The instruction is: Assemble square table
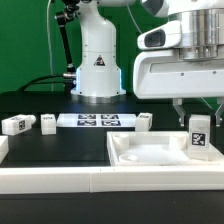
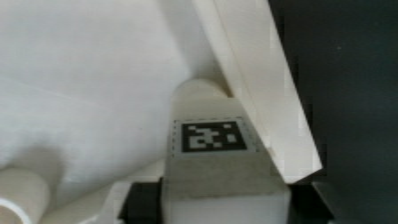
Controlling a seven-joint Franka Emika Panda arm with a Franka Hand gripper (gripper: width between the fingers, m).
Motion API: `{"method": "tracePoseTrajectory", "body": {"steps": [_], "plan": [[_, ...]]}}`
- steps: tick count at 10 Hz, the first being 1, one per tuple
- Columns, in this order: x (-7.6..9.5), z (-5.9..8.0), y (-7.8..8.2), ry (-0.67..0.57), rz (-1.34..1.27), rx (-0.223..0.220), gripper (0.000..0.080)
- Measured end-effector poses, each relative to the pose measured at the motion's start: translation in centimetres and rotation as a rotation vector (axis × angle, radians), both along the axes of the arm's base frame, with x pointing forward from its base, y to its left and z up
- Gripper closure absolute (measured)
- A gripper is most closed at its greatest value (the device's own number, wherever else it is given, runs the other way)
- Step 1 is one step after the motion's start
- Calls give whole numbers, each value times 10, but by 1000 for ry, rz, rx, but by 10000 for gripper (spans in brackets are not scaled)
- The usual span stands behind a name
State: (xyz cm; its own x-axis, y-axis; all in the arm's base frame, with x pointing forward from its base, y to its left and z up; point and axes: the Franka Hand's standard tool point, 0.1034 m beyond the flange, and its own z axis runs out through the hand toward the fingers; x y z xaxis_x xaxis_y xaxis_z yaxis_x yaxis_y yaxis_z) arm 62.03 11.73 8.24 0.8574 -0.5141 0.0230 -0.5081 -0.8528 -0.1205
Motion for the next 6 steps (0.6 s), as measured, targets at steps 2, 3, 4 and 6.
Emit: {"method": "tracePoseTrajectory", "body": {"steps": [2, 3, 4, 6], "plan": [[-1, -1, 2, 25, -156, 21, 508], [-1, -1, 2, 31, -209, 32, 508], [-1, -1, 2, 36, -252, 43, 508], [-1, -1, 2, 44, -344, 54, 508]]}}
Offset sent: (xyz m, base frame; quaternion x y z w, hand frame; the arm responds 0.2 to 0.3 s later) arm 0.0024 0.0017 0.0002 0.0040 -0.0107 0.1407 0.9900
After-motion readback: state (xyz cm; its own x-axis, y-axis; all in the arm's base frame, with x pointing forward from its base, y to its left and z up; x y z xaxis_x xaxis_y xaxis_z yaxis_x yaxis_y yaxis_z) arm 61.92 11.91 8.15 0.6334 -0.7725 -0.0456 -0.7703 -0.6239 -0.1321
